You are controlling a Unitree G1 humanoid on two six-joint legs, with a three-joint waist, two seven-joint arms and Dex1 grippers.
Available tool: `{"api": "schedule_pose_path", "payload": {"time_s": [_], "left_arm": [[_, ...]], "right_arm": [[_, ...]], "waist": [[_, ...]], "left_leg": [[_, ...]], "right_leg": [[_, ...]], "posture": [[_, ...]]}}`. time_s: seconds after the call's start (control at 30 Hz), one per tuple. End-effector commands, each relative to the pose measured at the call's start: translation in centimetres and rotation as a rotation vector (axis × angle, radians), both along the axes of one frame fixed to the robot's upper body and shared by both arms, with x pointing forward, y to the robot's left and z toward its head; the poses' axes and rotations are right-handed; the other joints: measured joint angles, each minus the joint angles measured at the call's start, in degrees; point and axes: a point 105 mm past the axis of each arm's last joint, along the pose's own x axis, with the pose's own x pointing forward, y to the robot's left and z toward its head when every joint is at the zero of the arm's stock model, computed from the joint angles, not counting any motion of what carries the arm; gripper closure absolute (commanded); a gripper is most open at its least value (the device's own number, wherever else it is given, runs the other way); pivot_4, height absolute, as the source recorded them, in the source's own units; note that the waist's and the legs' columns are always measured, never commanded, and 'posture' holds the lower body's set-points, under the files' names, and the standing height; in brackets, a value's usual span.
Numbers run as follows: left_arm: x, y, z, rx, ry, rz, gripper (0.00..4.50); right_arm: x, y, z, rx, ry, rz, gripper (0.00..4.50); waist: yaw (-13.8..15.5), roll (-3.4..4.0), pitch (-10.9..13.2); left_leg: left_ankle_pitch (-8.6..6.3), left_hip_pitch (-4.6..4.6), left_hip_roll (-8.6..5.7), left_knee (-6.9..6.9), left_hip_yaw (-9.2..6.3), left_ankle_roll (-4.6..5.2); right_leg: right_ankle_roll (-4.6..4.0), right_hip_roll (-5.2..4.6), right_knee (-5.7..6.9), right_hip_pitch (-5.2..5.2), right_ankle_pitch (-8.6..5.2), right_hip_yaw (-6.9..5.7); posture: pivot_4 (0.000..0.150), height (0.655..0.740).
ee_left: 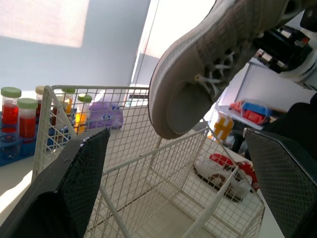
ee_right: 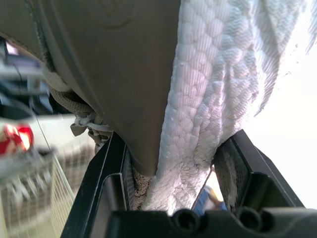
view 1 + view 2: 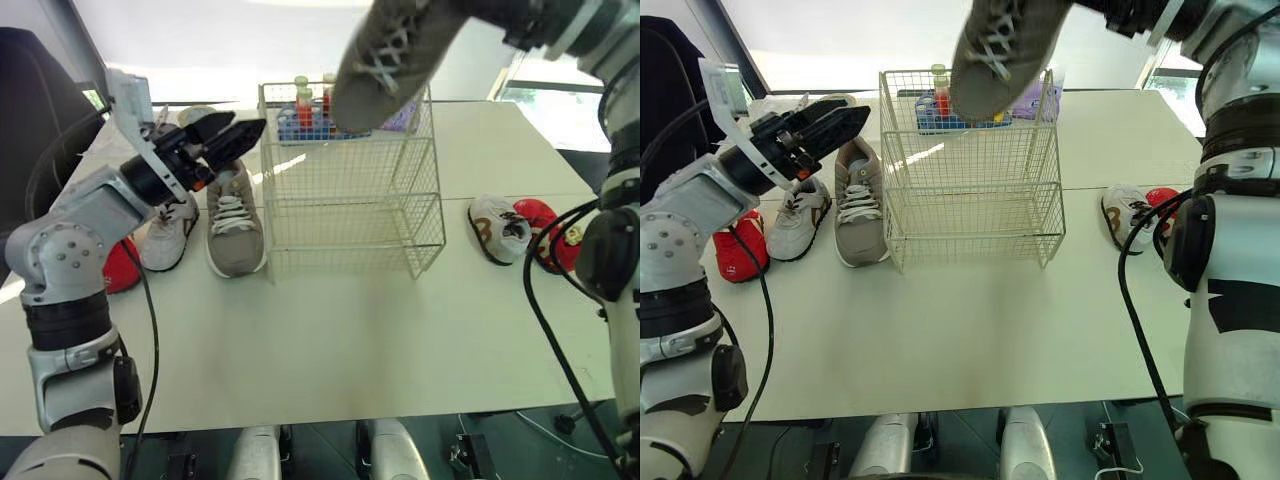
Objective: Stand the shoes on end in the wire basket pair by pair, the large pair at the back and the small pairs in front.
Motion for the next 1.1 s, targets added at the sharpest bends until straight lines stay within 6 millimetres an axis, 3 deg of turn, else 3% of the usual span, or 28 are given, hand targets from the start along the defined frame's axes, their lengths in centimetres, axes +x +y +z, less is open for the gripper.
{"api": "schedule_pose_path", "payload": {"time_s": [0.03,0.53,0.63,0.7,0.8,1.1], "left_arm": [[-0.8,-0.4,1.1,0.009,-0.066,-0.009,0.05],[-0.7,-1.4,0.9,0.035,-0.075,-0.022,0.05],[-0.7,-1.5,0.9,0.035,-0.076,-0.025,0.0],[-0.7,-1.6,0.9,0.035,-0.077,-0.026,0.0],[-0.7,-1.7,0.9,0.038,-0.077,-0.029,0.0],[-0.3,-0.9,0.9,0.056,-0.077,0.02,0.0]], "right_arm": [[-1.2,-0.5,2.4,-0.058,-0.149,-0.025,2.7],[0.9,-2.0,-2.0,-0.148,-0.044,-0.119,2.7],[1.2,-2.1,-3.1,-0.169,-0.014,-0.121,1.32],[1.3,-2.1,-3.6,-0.181,-0.007,-0.118,0.17],[1.2,-2.0,-4.0,-0.199,-0.014,-0.109,0.07],[-0.1,-2.6,-2.6,-0.234,-0.094,-0.113,0.07]], "waist": [[0.1,0.03,0.0],[0.5,0.02,0.0],[0.5,0.02,0.0],[0.4,0.02,0.0],[0.2,0.04,0.0],[0.1,0.05,0.0]], "left_leg": [[0.05,0.01,0.0,-0.04,0.0,-0.08],[0.08,0.11,-0.04,-0.03,-0.02,-0.14],[0.08,0.11,-0.04,-0.03,-0.02,-0.14],[0.09,0.12,-0.04,-0.03,-0.02,-0.14],[0.11,0.13,-0.04,-0.04,-0.02,-0.16],[0.13,0.23,-0.03,-0.1,-0.01,-0.19]], "right_leg": [[0.0,0.0,0.0,-0.01,0.0,0.0],[0.0,-0.01,-0.01,0.15,0.0,0.0],[0.0,-0.01,-0.01,0.15,0.0,0.0],[0.0,-0.01,-0.01,0.15,0.0,0.0],[0.0,-0.01,0.01,0.14,0.0,0.0],[0.0,-0.01,0.09,0.14,0.0,0.0]], "posture": [[0.15,0.74],[0.15,0.74],[0.15,0.74],[0.15,0.74],[0.15,0.74],[0.15,0.74]]}}
